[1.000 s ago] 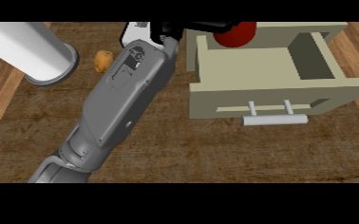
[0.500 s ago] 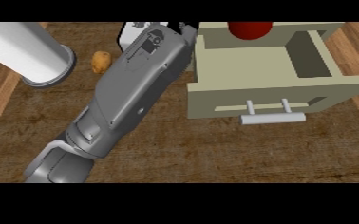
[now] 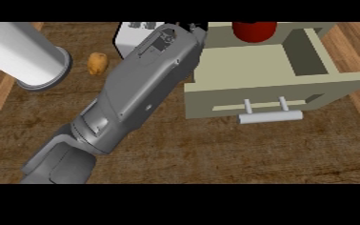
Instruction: Pick up the can, place it into the drawer and close the drawer
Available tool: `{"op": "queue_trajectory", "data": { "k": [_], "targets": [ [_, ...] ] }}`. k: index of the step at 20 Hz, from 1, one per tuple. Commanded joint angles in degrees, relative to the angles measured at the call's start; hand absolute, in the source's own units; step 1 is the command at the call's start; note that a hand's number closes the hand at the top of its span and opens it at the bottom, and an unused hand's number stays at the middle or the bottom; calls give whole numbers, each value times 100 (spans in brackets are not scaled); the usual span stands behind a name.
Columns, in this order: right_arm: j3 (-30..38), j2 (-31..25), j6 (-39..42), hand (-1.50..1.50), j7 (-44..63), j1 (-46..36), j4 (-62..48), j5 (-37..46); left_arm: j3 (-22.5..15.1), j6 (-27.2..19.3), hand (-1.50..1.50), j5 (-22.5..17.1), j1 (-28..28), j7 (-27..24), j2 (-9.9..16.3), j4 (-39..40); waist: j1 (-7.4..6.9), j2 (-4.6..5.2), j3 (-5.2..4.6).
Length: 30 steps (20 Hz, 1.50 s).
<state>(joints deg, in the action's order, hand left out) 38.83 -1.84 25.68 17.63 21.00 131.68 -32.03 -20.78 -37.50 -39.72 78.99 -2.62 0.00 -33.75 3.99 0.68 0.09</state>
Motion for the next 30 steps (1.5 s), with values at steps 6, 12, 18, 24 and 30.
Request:
{"op": "queue_trajectory", "data": {
  "k": [6, 12, 18, 24, 30],
  "targets": [
    [-137, 174, 86, -150, -62, 43, 81, 209, -775, -203, 150, -676, -36, -301, 0, 476, 127, 27, 5],
    [-323, 41, -21, -150, 168, -280, 56, 371, -1253, -652, -150, -976, 184, -210, 0, 553, 126, 45, 5],
    [-278, -25, -286, -150, 275, -485, 190, 329, -1388, -886, -150, -1278, 231, -343, 0, 706, 170, 61, 3],
    [-262, -10, -179, -150, 205, -470, -60, 416, -1514, -687, -150, -1570, -60, -634, 0, 669, 80, 44, 2],
    [-25, -244, 137, -150, -394, -501, 356, 796, -1438, -779, -150, -1743, 24, -1102, 0, 714, 139, 49, 2]
  ]
}}
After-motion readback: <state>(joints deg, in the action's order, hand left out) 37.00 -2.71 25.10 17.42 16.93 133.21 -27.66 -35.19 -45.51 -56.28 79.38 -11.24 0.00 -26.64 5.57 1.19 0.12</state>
